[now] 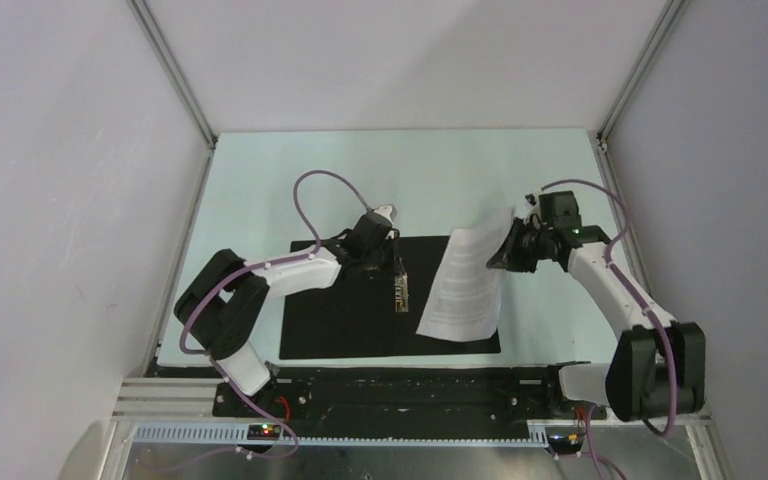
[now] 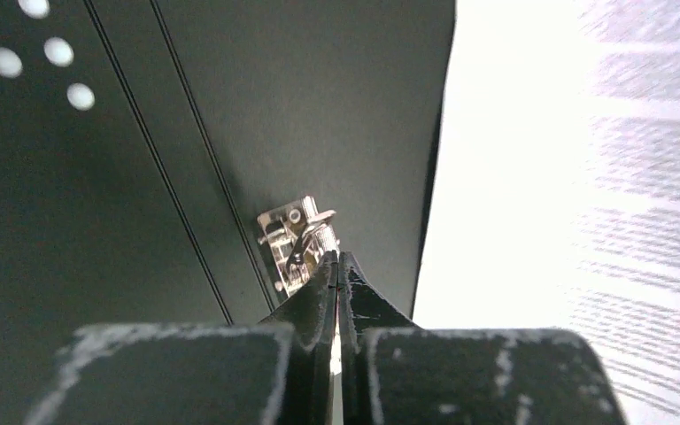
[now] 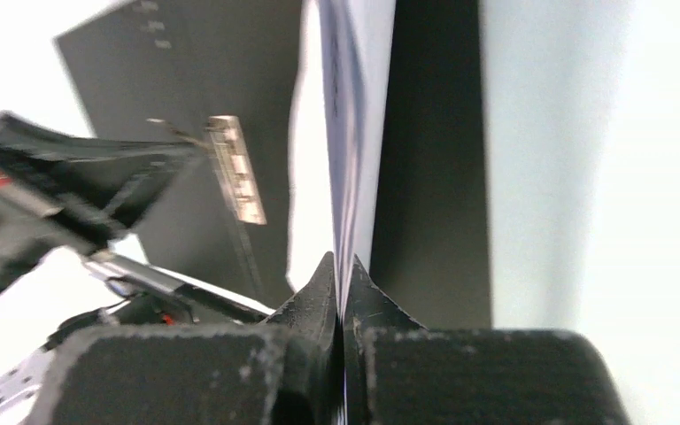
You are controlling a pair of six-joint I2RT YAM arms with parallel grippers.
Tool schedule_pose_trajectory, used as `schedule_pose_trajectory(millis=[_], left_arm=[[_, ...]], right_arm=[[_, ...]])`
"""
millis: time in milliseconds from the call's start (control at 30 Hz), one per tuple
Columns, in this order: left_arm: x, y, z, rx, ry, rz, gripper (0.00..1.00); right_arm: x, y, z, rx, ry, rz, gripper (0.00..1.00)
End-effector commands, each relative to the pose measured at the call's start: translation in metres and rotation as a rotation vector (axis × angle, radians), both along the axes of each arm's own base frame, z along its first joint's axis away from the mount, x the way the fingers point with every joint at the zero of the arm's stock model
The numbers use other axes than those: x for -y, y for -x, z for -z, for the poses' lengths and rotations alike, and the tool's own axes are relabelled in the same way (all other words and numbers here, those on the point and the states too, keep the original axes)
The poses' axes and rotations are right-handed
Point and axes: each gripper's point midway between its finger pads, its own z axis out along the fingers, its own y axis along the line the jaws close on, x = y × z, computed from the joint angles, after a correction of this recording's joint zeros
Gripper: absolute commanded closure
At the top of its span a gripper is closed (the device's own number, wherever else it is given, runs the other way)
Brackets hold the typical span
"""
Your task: Put the files into the folder
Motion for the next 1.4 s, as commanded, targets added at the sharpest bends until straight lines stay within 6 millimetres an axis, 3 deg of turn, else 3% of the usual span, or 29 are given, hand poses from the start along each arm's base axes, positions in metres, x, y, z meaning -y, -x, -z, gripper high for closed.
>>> schedule_pose_trajectory(millis=[0,133,367,500,667,900,1067,1267,1367], left_arm=[[-0.002,-0.023,-0.011,0.050,-0.028,-0.005,1.00],[-0.003,-0.028,-0.016,0.046,-0.027,0.000,1.00],[-0.011,-0.023,-0.031,0.046,-0.033,0.000,0.99],[-0.028,-0.013,-0.042,0.038,-0.042,-0.036,0.88],[-0.055,0.002,-0.022,-0.066,-0.045,-0.145,0.88],[-0.079,0.013,0.024,-0.177,-0.135,-0.226,0.99],[-0.091,0.014,0.052,-0.228,-0.229,-0.257,1.00],[-0.088,0.007,0.060,-0.243,-0.272,-0.239,1.00],[-0.086,0.002,0.062,-0.246,-0.285,-0.238,1.00]], right_arm=[[0.020,-0.004,0.040,-0.044,0.128,0.034,1.00],[0.028,-0.005,0.056,-0.060,0.194,0.051,1.00],[0.046,-0.010,0.092,-0.099,0.471,0.053,1.00],[0.031,-0.015,0.102,-0.090,0.458,0.001,1.00],[0.020,-0.021,0.110,-0.117,0.469,-0.059,1.00],[0.000,-0.031,0.101,-0.056,0.465,-0.121,1.00],[-0.011,-0.030,0.095,-0.051,0.438,-0.159,1.00],[-0.031,-0.024,0.073,0.014,0.357,-0.231,1.00],[-0.015,-0.029,0.064,0.028,0.418,-0.175,1.00]])
